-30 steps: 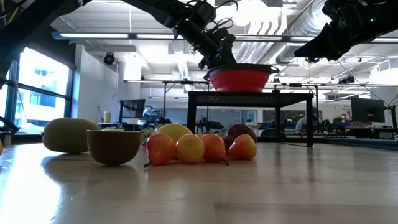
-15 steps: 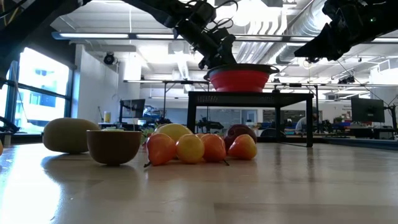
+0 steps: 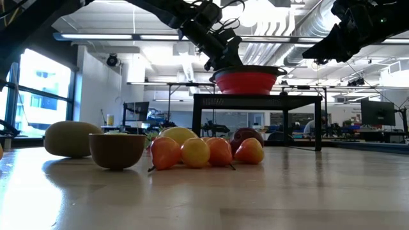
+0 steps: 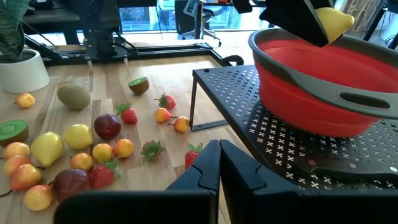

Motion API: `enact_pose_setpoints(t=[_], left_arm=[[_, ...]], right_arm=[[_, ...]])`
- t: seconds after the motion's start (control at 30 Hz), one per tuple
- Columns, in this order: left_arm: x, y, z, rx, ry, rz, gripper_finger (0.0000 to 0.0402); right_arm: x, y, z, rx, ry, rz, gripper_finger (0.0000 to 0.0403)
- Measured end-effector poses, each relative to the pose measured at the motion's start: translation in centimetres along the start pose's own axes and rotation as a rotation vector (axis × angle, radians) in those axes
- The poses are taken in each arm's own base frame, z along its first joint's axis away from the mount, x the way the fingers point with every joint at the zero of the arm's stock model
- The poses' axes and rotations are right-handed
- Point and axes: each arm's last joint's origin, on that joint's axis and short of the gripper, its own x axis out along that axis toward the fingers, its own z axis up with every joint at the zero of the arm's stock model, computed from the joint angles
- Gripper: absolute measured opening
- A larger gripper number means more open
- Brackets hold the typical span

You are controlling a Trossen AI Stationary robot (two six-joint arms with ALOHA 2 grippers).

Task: Pick & Place Fruit
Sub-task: Put the lemon into the strainer on the shelf

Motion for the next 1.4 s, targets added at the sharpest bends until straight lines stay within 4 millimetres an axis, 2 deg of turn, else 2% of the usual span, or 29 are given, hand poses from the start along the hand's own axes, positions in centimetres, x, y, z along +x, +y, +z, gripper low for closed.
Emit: enact_pose_setpoints(t=[1.27,1.4], left_arm=[[0.01,-0.03,-0.01,0.026,0.0,-0.012,0.0208],[0.0,-0.04,0.0,0.026,-0.001,-0.013,0.0226]], right_arm=[[0.0,0.0,-0.01,-0.001,0.001,0.0,0.0003],[0.0,0.0,-0.01,0.0,0.001,0.001,0.0003]])
